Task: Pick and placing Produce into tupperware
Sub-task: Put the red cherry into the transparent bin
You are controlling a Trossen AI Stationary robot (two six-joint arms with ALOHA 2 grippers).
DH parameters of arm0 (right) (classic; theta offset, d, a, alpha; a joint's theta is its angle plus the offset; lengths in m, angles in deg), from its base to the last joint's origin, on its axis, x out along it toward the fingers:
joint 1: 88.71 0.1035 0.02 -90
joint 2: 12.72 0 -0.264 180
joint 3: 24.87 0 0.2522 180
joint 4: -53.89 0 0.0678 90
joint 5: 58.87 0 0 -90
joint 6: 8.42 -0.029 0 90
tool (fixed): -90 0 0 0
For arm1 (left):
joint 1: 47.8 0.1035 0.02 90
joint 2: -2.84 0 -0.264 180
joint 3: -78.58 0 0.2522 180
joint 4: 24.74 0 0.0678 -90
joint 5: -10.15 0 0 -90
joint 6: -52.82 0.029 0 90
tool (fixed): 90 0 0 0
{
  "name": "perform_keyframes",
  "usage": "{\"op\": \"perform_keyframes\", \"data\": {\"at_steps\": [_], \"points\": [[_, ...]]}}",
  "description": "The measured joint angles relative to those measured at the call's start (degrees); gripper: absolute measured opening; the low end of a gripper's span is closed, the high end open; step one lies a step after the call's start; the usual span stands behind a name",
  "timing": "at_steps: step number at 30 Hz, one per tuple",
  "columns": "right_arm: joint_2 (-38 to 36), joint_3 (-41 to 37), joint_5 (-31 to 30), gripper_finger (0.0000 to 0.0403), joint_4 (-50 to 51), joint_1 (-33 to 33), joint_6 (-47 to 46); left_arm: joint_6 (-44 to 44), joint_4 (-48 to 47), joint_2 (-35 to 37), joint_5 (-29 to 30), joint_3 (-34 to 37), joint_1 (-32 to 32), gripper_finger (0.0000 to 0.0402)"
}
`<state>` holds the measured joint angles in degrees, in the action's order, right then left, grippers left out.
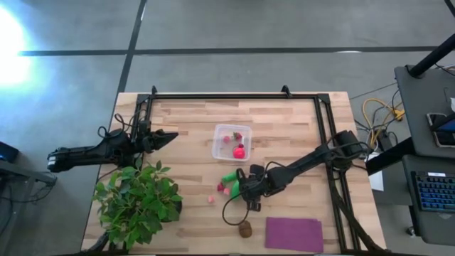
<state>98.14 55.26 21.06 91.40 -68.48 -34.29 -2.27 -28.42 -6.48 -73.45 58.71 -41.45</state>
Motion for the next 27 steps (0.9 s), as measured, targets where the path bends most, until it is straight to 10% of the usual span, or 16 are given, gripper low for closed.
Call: {"op": "perform_keyframes", "data": {"at_steps": [27], "points": [[-0.3, 2.5, 1.0, 0.0109, 3.3, -0.3, -0.5, 0.0, 0.0, 0.0, 0.0, -0.1, 0.0, 0.0201]]}}
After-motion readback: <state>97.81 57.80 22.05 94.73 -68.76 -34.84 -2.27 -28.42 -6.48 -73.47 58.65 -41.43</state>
